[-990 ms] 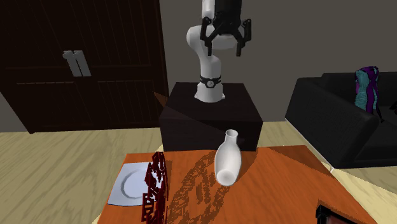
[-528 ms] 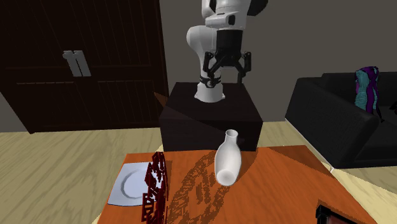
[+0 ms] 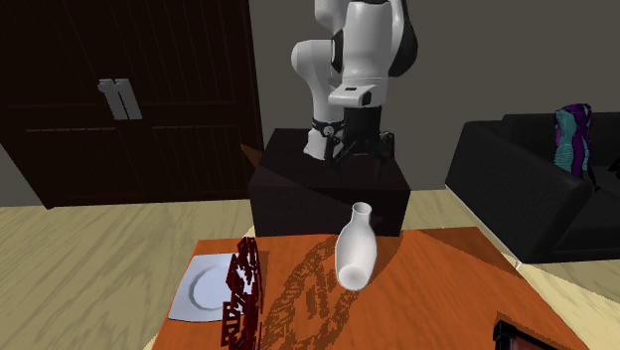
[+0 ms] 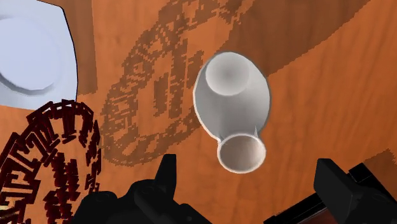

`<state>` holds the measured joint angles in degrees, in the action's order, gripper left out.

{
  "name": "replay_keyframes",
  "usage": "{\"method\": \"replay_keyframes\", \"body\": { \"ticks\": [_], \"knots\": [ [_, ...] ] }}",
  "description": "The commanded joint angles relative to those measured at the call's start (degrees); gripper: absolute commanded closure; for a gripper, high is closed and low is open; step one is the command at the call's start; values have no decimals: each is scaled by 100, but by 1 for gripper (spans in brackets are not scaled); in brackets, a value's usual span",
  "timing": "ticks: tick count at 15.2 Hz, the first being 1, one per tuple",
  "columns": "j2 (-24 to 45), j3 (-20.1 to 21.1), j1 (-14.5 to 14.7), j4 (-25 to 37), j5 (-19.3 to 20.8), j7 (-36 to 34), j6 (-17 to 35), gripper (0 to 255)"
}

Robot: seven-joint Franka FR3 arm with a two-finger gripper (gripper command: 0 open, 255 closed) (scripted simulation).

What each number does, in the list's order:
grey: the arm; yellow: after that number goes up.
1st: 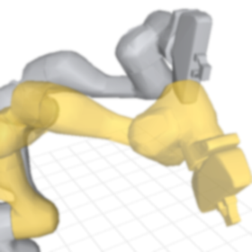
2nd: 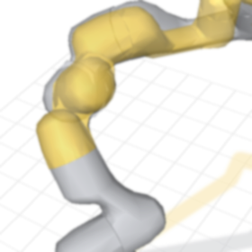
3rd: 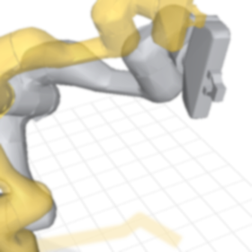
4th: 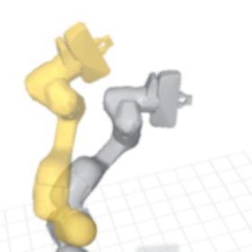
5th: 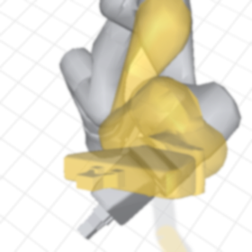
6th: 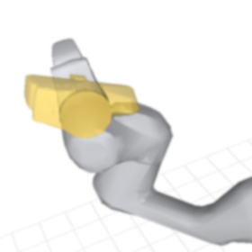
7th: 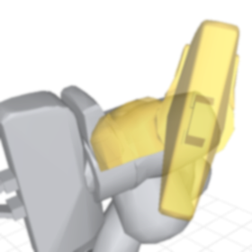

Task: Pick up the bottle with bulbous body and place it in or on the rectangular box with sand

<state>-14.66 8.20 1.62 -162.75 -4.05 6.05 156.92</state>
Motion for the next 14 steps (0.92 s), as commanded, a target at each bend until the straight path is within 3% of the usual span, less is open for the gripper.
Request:
{"method": "replay_keyframes", "body": {
  "ticks": [1, 3, 8, 11, 14],
  "knots": [
    [595, 62, -29, 62, 63, -69, 551, 0],
    [1189, 122, -84, 153, 237, -216, 1052, 0],
    [1792, 60, -132, 260, 707, -555, 1540, 0],
    [2105, -101, -46, 336, 1026, -792, 1774, 0],
    [2105, -110, -35, 336, 1018, -786, 1774, 0]
  ]
}}
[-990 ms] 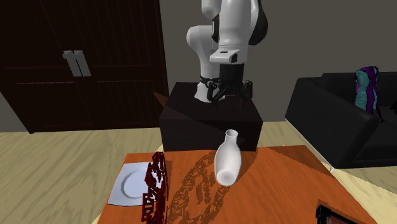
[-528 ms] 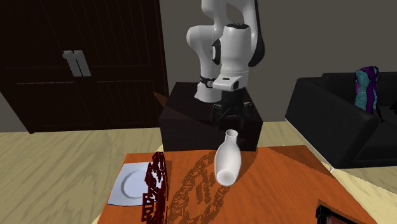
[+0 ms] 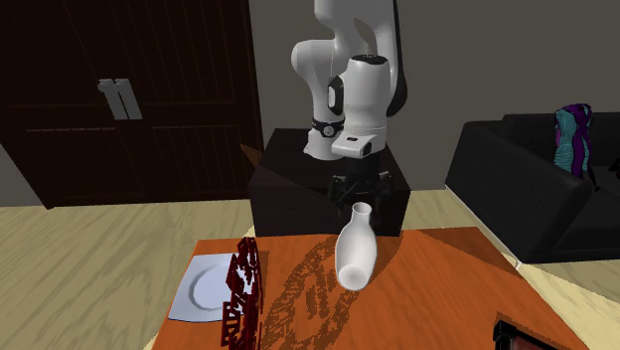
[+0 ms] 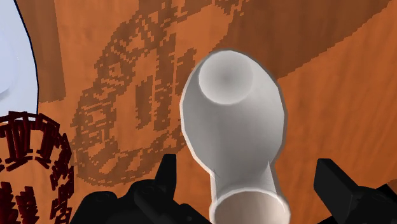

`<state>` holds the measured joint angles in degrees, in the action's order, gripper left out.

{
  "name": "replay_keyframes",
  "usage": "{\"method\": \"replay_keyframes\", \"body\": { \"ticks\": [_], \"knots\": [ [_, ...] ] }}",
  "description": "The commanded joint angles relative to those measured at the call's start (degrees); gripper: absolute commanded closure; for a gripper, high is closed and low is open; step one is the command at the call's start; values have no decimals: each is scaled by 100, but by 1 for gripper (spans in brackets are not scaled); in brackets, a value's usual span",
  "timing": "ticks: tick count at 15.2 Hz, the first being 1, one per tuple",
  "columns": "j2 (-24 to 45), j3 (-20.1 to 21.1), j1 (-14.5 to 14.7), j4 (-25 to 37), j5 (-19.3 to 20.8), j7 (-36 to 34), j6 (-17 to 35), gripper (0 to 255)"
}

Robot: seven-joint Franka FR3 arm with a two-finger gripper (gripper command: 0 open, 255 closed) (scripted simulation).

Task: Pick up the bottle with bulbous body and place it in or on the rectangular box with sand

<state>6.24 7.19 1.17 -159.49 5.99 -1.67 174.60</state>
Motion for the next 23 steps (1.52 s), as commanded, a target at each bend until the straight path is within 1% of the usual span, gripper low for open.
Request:
{"method": "replay_keyframes", "body": {
  "ticks": [1, 5, 6, 15, 19, 23],
  "knots": [
    [14, -9, 10, 10, 14, -14, 6, 0],
    [13, -8, 9, 9, 13, -13, 5, 0],
    [13, -8, 9, 9, 13, -13, 5, 255],
    [14, -9, 10, 10, 14, -14, 6, 255],
    [-436, 241, -135, -43, -430, 315, -387, 255],
    [-872, 283, -104, -63, -751, 545, -797, 255]
  ]
}}
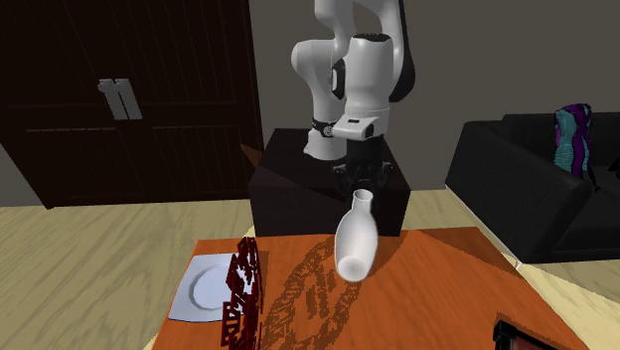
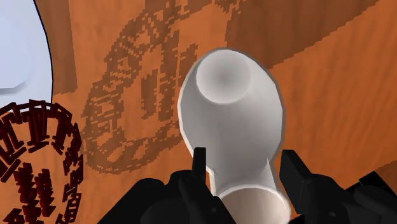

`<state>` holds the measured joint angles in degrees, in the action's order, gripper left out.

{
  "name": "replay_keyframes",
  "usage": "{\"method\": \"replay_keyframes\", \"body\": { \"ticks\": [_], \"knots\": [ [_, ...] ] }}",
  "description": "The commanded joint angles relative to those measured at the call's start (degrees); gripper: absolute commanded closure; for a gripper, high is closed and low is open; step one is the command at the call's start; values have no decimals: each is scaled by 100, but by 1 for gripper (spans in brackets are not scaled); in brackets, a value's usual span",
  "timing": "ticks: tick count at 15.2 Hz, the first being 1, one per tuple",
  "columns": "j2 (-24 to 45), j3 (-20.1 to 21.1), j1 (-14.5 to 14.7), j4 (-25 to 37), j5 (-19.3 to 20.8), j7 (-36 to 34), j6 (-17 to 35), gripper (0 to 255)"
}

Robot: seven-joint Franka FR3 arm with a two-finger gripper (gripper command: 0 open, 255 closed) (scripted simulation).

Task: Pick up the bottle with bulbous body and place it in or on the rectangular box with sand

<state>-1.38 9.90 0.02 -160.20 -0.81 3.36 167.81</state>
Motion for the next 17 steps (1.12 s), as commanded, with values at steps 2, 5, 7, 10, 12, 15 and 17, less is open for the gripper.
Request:
{"method": "replay_keyframes", "body": {
  "ticks": [2, 5, 7, 10, 12, 15, 17],
  "knots": [
    [-321, 7, 39, 9, -173, 114, -327, 255],
    [-624, -14, 79, 23, -278, 187, -643, 255],
    [-819, -29, 101, 41, -325, 221, -854, 255],
    [-1097, -52, 128, 81, -375, 256, -1171, 255],
    [-1273, -67, 141, 115, -398, 273, -1381, 255],
    [-1511, -87, 157, 176, -421, 291, -1679, 255],
    [-1255, 94, 186, 552, -345, 6, -1793, 255]
  ]
}}
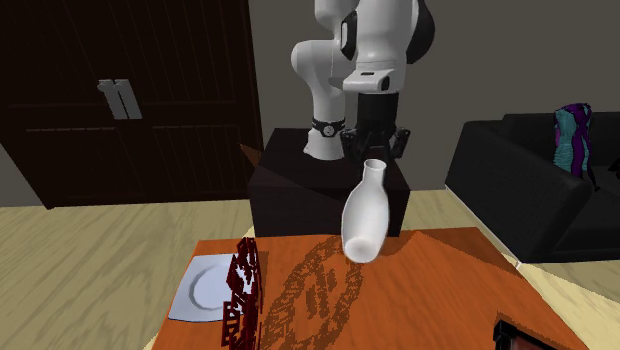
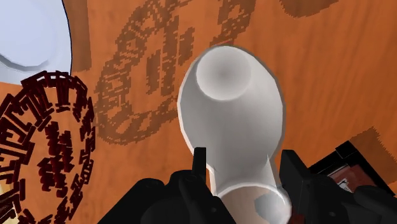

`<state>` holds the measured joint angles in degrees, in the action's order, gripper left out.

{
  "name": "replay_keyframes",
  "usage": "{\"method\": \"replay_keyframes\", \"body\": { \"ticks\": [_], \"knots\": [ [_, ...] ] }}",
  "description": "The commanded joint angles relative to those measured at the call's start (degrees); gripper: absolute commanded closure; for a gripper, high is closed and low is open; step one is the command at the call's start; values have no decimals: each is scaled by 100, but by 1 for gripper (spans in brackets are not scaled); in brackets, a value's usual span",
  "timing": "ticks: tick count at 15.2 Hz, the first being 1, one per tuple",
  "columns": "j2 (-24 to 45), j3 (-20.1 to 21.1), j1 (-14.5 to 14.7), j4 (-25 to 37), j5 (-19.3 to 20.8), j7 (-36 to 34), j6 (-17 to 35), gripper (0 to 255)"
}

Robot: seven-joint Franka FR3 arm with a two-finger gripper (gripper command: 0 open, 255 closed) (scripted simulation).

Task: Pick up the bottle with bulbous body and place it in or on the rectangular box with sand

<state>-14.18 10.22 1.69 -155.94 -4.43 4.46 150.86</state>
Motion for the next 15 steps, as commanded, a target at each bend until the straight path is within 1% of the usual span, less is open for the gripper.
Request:
{"method": "replay_keyframes", "body": {
  "ticks": [1, 9, 15],
  "knots": [
    [156, 146, 29, 320, 67, -246, -159, 255],
    [1280, 657, 156, 2024, 646, -1355, -769, 255],
    [2228, 826, 414, 3510, 1143, -2066, -1384, 255]
  ]
}}
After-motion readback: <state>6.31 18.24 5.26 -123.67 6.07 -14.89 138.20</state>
